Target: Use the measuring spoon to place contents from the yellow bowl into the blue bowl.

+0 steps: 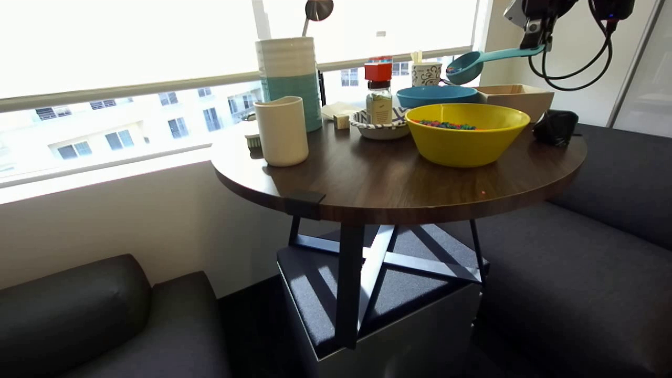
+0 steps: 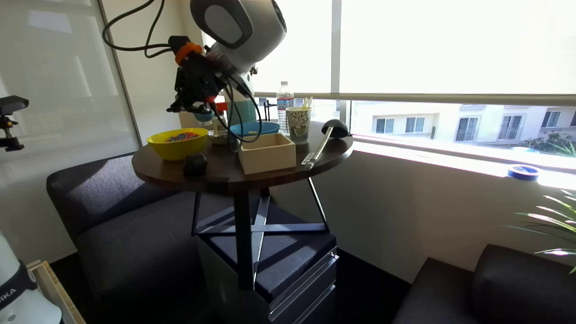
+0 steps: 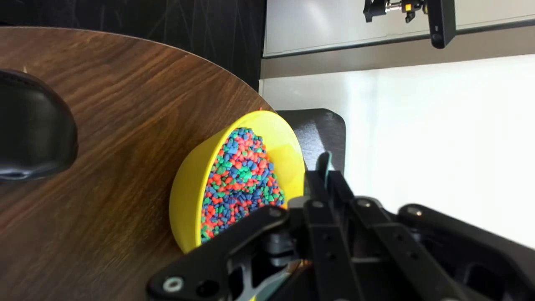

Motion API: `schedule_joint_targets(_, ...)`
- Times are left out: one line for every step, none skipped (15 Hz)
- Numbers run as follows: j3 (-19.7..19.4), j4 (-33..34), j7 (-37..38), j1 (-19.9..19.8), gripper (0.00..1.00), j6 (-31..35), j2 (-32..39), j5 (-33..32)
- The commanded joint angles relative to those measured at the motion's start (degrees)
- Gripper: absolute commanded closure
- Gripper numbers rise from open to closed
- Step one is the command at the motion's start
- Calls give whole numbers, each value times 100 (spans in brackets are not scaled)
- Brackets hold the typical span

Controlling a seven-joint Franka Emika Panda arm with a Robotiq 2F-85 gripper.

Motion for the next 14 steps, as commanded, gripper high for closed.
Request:
schedule_joint_targets(-32,27,-3,-40,93,-4,-6,57)
schedule_joint_targets(-59,44,-4,-59,93,-2,-13,91)
schedule_joint_targets(-68,59,-6,-71,93,-1,-15,97)
schedule_joint_targets(-68,66,-6,-73,93,-1,-15,99)
schedule_joint_targets(-67,66,-6,-71,93,-1,-15,101)
schedule_joint_targets(-67,66,-6,-71,93,-1,-15,101)
schedule_joint_targets(-67,66,-6,-71,98,-1,-15,101)
schedule_joint_targets(-95,154,77,-100,98,42,75,158)
schedule_joint_targets(-113,230,135,-118,98,137,137,183)
schedule_joint_targets(-126,314,194,-133,98,232,208,212)
schedule_joint_targets(-140,388,239,-146,98,320,270,226)
schedule_joint_targets(-150,486,284,-152,98,425,339,259)
schedule_joint_targets(-154,566,319,-160,98,515,391,298)
schedule_joint_targets(-148,658,354,-163,98,639,437,326)
